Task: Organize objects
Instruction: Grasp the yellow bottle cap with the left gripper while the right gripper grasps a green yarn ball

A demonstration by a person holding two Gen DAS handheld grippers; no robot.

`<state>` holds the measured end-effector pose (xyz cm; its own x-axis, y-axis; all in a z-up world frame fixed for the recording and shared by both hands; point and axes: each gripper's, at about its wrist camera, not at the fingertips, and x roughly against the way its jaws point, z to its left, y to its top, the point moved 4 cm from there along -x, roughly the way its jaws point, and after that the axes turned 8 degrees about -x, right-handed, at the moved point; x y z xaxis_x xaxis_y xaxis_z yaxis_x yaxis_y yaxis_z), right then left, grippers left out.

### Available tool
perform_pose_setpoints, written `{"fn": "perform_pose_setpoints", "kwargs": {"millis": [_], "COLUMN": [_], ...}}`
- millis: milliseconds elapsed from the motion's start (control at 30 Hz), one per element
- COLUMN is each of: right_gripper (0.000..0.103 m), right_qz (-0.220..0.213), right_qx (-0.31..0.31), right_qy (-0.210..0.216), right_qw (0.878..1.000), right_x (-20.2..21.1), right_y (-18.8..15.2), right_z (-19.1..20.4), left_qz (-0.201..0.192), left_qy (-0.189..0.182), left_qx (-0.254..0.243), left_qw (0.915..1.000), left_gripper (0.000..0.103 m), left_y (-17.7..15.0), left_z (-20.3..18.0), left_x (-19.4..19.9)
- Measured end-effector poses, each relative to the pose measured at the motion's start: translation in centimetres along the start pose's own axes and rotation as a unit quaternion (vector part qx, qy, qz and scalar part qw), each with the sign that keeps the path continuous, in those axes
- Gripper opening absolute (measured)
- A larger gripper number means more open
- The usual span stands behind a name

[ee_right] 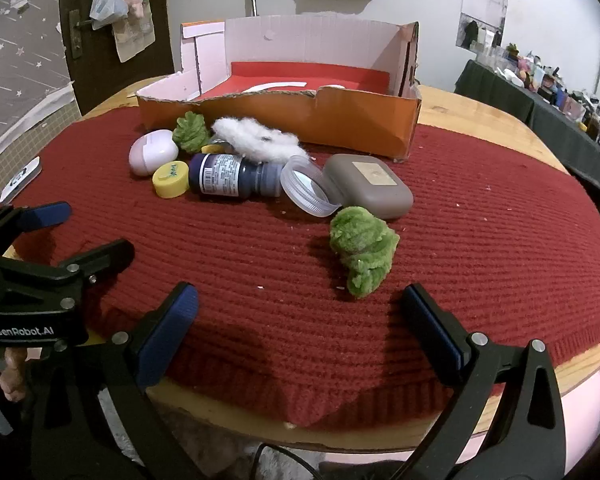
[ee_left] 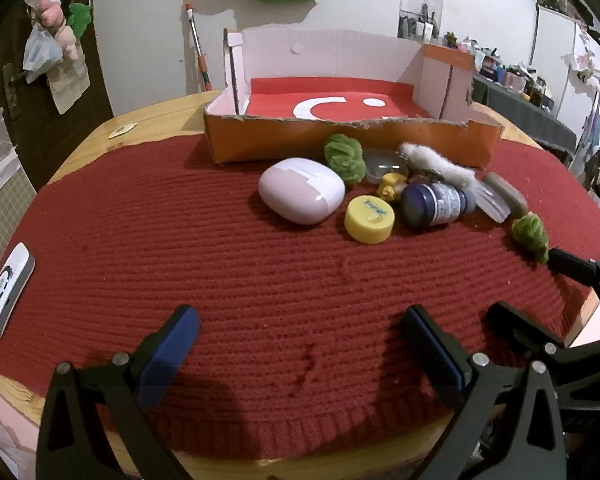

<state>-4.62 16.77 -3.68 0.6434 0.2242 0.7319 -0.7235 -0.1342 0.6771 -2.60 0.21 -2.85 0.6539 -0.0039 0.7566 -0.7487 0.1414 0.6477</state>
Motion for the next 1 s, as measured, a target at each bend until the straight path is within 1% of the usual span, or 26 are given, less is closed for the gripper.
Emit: {"fn": "perform_pose_setpoints", "kwargs": {"millis": [100, 167, 200, 267, 333, 433, 500, 633, 833, 867, 900, 933, 967, 1000], "right_gripper": [0.099, 0.093, 0.091, 0.089, 0.084, 0.083, 0.081, 0.08, 0.079, 0.077, 0.072, 0.069, 0.067, 0.064], "right_qz": [0.0, -0.004, -0.004, -0.004, -0.004, -0.003, -0.004, -0.003, -0.006, -0.005, -0.005, -0.004, -0.005, -0.006], "right_qx": [0.003, 0.003, 0.001, -0.001, -0.002, -0.006, -0.009, -0.016, -0.034, -0.038, -0.042, -0.047, -0.05, -0.053], "right_qy": [0.001, 0.002, 0.004, 0.009, 0.011, 0.016, 0.019, 0.022, 0.016, 0.017, 0.018, 0.02, 0.023, 0.026], "right_qw": [1.0, 1.0, 1.0, 1.0, 1.0, 1.0, 1.0, 1.0, 0.999, 0.999, 0.999, 0.999, 0.998, 0.998], "right_x": [0.1, 0.2, 0.2, 0.3, 0.3, 0.3, 0.2, 0.1, -0.2, -0.3, -0.4, -0.5, -0.5, -0.6], "right_y": [0.2, 0.3, 0.3, 0.5, 0.7, 0.9, 1.1, 1.5, 2.3, 2.4, 2.5, 2.6, 2.7, 2.8], "right_z": [0.0, 0.0, -0.1, -0.2, -0.2, -0.4, -0.4, -0.7, -2.0, -2.3, -2.6, -2.9, -3.1, -3.2], "left_qz": [0.002, 0.002, 0.002, 0.0, -0.002, -0.005, -0.007, -0.007, -0.007, -0.007, -0.008, -0.008, -0.009, -0.009], "left_qy": [-0.003, -0.006, -0.009, -0.012, -0.016, -0.028, -0.034, -0.048, -0.048, -0.048, -0.047, -0.047, -0.047, -0.046], "left_qx": [-0.003, -0.003, -0.003, -0.004, -0.009, -0.016, -0.018, -0.018, -0.018, -0.018, -0.018, -0.019, -0.02, -0.02], "left_qw": [1.0, 1.0, 1.0, 0.9999, 0.9998, 0.9995, 0.9992, 0.9987, 0.9987, 0.9987, 0.9987, 0.9987, 0.9987, 0.9987], "left_gripper": [0.103, 0.103, 0.102, 0.1, 0.093, 0.088, 0.085, 0.085, 0.083, 0.083, 0.082, 0.08, 0.079, 0.079], "left_y": [0.1, 0.3, 0.3, 0.4, 0.7, 1.1, 1.4, 2.1, 2.9, 2.9, 3.1, 3.2, 3.3, 3.4], "left_z": [-0.2, -0.2, -0.2, -0.3, -0.5, -1.1, -1.4, -1.8, -1.8, -1.8, -1.8, -1.8, -1.9, -1.9], "left_x": [-0.1, -0.1, -0.2, -0.1, -0.1, -0.1, -0.1, -0.5, -1.3, -1.4, -1.5, -1.6, -1.7, -1.8]}}
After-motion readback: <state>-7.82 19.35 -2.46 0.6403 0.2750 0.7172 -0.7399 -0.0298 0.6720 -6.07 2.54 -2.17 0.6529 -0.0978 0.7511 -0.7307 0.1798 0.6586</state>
